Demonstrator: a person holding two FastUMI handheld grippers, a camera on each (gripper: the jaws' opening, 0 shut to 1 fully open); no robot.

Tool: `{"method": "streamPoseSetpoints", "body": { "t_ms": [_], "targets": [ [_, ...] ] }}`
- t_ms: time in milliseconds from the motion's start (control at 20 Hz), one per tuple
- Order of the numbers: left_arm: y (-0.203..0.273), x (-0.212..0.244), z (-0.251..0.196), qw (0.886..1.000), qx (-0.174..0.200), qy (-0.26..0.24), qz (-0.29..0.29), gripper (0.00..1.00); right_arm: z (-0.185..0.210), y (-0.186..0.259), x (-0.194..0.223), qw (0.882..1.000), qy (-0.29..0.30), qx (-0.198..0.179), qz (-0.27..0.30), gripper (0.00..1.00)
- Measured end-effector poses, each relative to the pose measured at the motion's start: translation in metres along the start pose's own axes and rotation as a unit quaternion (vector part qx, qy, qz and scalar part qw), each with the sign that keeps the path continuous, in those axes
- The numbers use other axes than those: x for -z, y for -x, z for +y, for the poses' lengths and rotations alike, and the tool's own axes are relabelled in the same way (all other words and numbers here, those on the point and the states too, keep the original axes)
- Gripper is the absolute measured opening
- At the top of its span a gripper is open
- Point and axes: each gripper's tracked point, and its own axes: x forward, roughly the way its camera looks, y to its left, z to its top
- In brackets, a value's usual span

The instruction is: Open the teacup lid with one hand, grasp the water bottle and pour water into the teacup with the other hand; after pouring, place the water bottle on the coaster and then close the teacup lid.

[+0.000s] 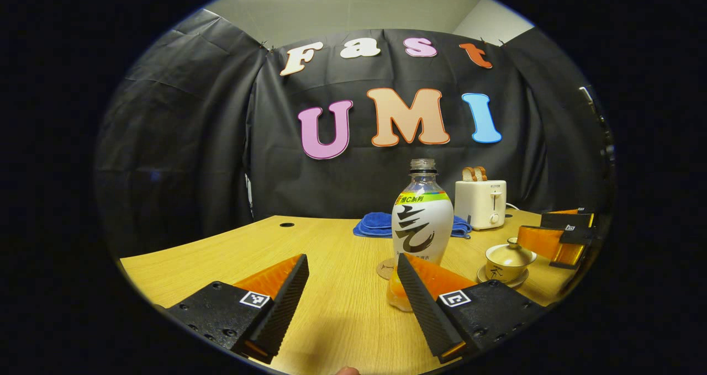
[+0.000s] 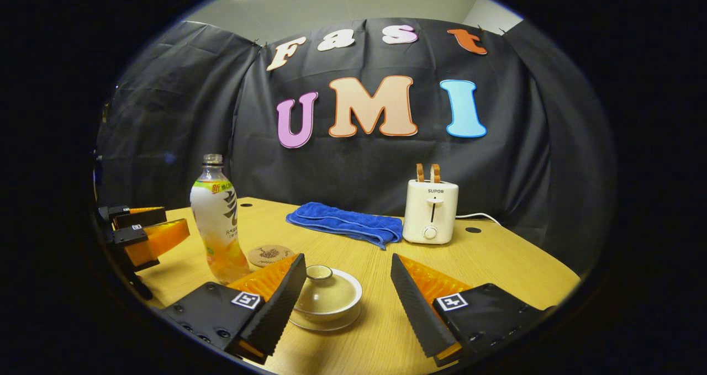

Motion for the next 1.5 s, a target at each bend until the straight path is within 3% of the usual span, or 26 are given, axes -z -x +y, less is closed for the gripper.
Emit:
{"method": "streamPoseSetpoints", "body": {
  "t_ms": [500, 700, 800, 850, 900, 950, 1100, 1500],
  "targets": [
    [0.000, 0.000, 0.000, 1.000, 0.000, 0.000, 0.000, 0.95, 0.027, -0.025, 0.011, 0.999, 0.027, -0.020, 0.033, 0.94],
    [0.000, 0.001, 0.000, 1.000, 0.000, 0.001, 0.001, 0.95, 0.032, -0.026, 0.018, 0.998, 0.035, -0.020, 0.042, 0.66],
    [0.000, 0.001, 0.000, 1.000, 0.000, 0.001, 0.001, 0.95, 0.035, -0.028, 0.019, 0.998, 0.038, -0.025, 0.043, 0.63],
    [0.000, 0.001, 0.000, 1.000, 0.000, 0.000, 0.001, 0.95, 0.035, -0.026, 0.017, 0.998, 0.035, -0.026, 0.043, 0.70],
    [0.000, 0.001, 0.000, 1.000, 0.000, 0.001, 0.001, 0.95, 0.035, -0.027, 0.018, 0.998, 0.037, -0.026, 0.042, 0.53],
    [0.000, 0.001, 0.000, 1.000, 0.000, 0.000, 0.001, 0.95, 0.037, -0.028, 0.018, 0.998, 0.039, -0.027, 0.043, 0.53],
    [0.000, 0.001, 0.000, 1.000, 0.000, 0.000, 0.000, 0.94, 0.034, -0.030, 0.017, 0.998, 0.031, -0.028, 0.040, 0.35],
    [0.001, 0.000, -0.001, 1.000, 0.002, -0.001, 0.000, 0.95, 0.041, -0.023, 0.006, 0.999, 0.007, -0.045, 0.014, 0.29]
  ]
}}
